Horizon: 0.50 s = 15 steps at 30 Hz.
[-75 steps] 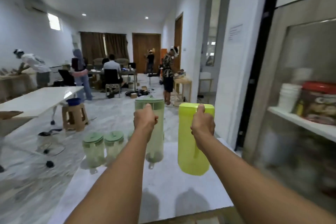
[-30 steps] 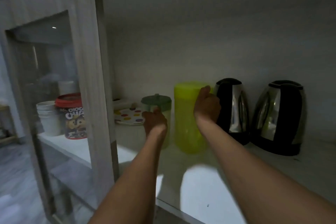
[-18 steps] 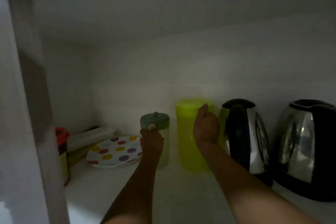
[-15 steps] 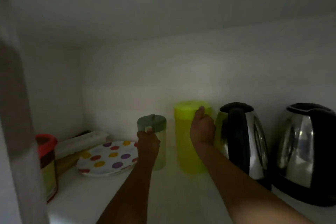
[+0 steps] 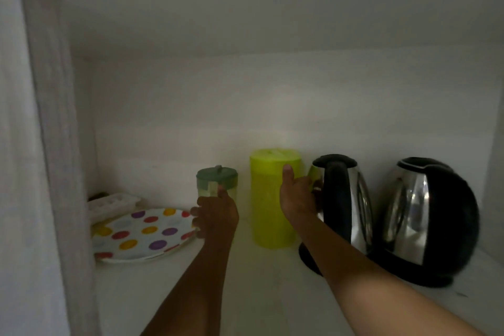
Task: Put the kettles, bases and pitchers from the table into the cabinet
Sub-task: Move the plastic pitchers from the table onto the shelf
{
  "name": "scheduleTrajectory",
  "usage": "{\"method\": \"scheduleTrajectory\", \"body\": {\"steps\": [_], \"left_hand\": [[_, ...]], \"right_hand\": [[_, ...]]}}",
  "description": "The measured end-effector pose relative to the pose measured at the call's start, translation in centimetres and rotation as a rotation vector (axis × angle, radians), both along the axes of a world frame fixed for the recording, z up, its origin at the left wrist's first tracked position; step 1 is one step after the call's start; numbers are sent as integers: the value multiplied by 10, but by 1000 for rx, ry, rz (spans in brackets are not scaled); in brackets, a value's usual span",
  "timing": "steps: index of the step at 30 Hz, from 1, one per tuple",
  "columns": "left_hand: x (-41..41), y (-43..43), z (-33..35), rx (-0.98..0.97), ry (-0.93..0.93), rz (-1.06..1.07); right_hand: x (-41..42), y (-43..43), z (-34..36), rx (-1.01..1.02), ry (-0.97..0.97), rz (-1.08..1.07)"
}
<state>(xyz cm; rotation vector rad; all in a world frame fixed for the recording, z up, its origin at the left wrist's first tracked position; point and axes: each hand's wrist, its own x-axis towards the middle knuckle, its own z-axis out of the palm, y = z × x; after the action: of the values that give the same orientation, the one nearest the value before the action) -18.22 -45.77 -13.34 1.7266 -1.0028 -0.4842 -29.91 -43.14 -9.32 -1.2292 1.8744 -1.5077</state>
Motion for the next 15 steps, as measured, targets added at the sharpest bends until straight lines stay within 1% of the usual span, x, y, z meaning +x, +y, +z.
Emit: {"method": "scheduleTrajectory", "body": {"steps": [4, 7, 9, 11, 15], "left_hand": [[1, 38, 11, 38, -91, -110], [-6, 71, 26, 26, -134, -114], [-9, 97, 33, 21, -198, -137], [-12, 127, 39, 0, -261, -158], [-14, 199, 48, -38, -349, -174]], "right_hand": [[-4, 28, -4, 15, 66, 13], [-4, 57, -3, -31, 96, 38], [-5, 81, -1, -60, 134, 68], [-6, 111, 1, -47, 176, 81], [-10, 175, 8, -25, 229, 38]]}}
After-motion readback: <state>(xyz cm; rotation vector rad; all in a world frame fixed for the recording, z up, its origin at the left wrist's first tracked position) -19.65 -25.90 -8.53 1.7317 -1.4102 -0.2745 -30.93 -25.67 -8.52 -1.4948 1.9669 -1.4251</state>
